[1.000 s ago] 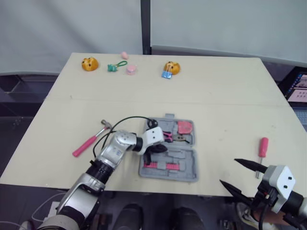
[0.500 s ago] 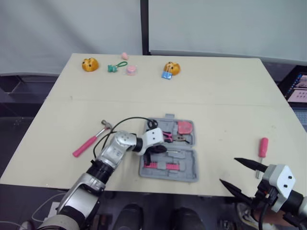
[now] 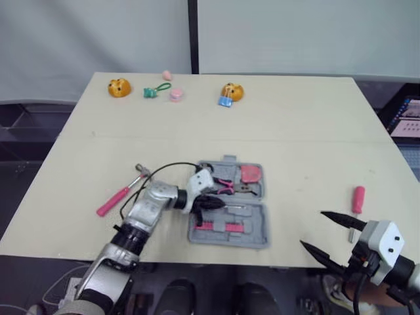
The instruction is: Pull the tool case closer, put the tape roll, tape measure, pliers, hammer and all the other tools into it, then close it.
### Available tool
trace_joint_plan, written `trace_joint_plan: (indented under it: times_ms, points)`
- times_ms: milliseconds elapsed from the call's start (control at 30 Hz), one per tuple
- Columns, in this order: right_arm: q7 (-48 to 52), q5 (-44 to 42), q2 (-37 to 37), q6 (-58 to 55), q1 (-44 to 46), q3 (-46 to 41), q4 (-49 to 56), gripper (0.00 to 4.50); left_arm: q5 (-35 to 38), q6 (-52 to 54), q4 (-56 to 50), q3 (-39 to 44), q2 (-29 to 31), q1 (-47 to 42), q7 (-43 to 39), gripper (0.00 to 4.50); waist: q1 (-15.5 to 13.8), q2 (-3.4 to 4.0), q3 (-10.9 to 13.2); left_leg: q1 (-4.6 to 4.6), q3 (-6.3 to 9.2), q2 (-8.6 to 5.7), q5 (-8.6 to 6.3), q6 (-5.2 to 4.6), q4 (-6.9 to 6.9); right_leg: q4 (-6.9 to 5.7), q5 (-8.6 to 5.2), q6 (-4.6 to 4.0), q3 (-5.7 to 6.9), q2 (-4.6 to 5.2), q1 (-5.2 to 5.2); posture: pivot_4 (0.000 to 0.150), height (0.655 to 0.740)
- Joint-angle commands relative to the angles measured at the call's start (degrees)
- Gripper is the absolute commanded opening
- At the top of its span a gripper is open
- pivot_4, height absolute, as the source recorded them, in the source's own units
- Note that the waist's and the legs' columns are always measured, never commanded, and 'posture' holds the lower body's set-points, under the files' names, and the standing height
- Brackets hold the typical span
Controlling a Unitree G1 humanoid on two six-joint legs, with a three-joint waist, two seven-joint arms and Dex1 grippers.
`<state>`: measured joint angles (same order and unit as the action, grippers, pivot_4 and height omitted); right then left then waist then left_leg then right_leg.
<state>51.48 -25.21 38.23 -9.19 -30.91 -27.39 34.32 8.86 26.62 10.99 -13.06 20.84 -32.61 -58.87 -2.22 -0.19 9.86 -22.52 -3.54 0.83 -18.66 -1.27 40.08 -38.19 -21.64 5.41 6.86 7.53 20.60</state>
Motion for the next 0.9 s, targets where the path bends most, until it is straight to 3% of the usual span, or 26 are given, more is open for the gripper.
trace_joint_plan:
  times_ms: [33,267,300,400,633,900]
  points:
    - [-0.4,-1.4,0.9,-0.8,2.3,-0.1,0.6,4.5,7.3,4.3,-11.6,7.0,5.1,-0.2,-3.1,0.05,0.5,0.01,0.0,0.01,0.02,0.0,0.0,0.0,-0.01,0.02,0.0,0.0,0.01,0.0,-0.02,0.15,0.6677]
    - [0.6,-2.3,0.7,-2.2,4.4,1.5,0.1,4.5,12.6,2.8,-17.1,14.2,15.7,6.6,-7.4,0.05,0.8,0.08,0.0,0.12,0.03,-0.01,0.0,0.0,-0.08,0.09,0.0,0.0,0.02,-0.01,-0.13,0.15,0.6677]
    - [0.6,-2.4,0.6,-2.4,4.2,1.7,0.2,4.5,12.8,1.9,-17.8,15.6,17.2,9.1,-7.5,0.28,0.8,0.07,0.0,0.12,0.03,-0.01,0.0,0.0,-0.1,0.09,0.0,0.0,0.02,-0.01,-0.12,0.15,0.6677]
    - [0.8,-2.8,0.3,-2.5,3.1,2.6,0.7,4.5,12.6,-1.4,-19.0,19.9,20.4,16.8,-6.5,1.25,0.9,0.08,0.0,0.11,0.03,0.0,-0.01,0.0,-0.11,0.11,0.0,0.0,-0.01,0.01,-0.11,0.15,0.6677]
    - [1.3,-0.9,-2.1,0.3,-3.0,6.0,1.2,4.5,13.7,-9.8,-24.6,29.6,17.8,38.3,-2.1,4.43,0.8,0.12,0.1,0.12,0.03,0.02,-0.19,-0.05,-0.16,0.23,-0.01,-0.02,-0.08,0.05,-0.11,0.15,0.6677]
    - [1.6,0.6,-2.7,3.1,-6.1,8.2,-0.3,4.5,13.1,-22.2,-24.1,34.9,14.2,54.5,-0.9,4.47,0.7,0.13,0.1,0.12,0.01,0.06,-0.42,-0.1,-0.11,0.28,-0.03,-0.04,-0.15,0.11,-0.08,0.15,0.6677]
